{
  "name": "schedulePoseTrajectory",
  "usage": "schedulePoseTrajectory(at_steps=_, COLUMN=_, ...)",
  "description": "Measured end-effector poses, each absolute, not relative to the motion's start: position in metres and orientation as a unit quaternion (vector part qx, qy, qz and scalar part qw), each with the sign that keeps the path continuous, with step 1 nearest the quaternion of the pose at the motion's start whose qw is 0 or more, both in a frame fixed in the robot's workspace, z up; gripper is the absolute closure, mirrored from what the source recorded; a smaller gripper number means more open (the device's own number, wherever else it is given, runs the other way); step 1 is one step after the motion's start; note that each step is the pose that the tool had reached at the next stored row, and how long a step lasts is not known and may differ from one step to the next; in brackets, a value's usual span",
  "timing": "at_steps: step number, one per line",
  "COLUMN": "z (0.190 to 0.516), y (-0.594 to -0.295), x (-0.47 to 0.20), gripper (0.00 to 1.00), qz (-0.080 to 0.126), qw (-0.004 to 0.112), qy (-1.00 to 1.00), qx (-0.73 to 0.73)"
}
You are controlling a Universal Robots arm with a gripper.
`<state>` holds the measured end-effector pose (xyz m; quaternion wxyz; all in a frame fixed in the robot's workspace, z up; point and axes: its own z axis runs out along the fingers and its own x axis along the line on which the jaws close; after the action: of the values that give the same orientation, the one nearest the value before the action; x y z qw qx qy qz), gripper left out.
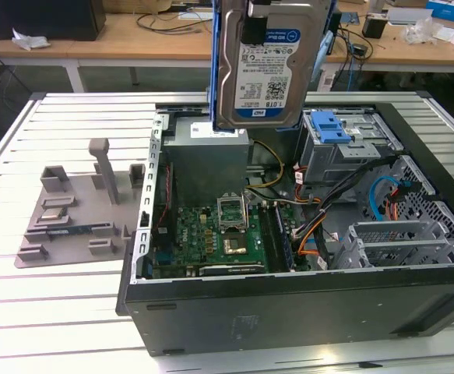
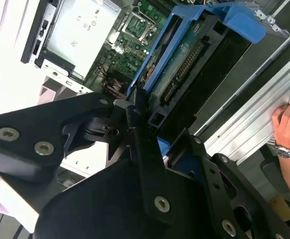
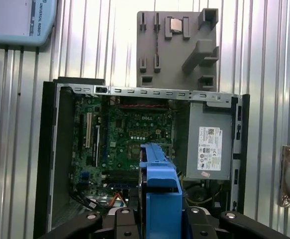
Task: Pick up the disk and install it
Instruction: 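Pick up the disk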
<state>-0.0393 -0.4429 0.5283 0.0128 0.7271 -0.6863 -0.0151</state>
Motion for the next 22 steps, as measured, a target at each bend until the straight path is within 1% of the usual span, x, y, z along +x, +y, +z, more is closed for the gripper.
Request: schedulePoseTrajectory(at_steps=22, z=0.524, y=-0.492, x=-0.030, gripper=0.63, qz=-0.015, qw=0.013, qy=-0.686, qx=0.727)
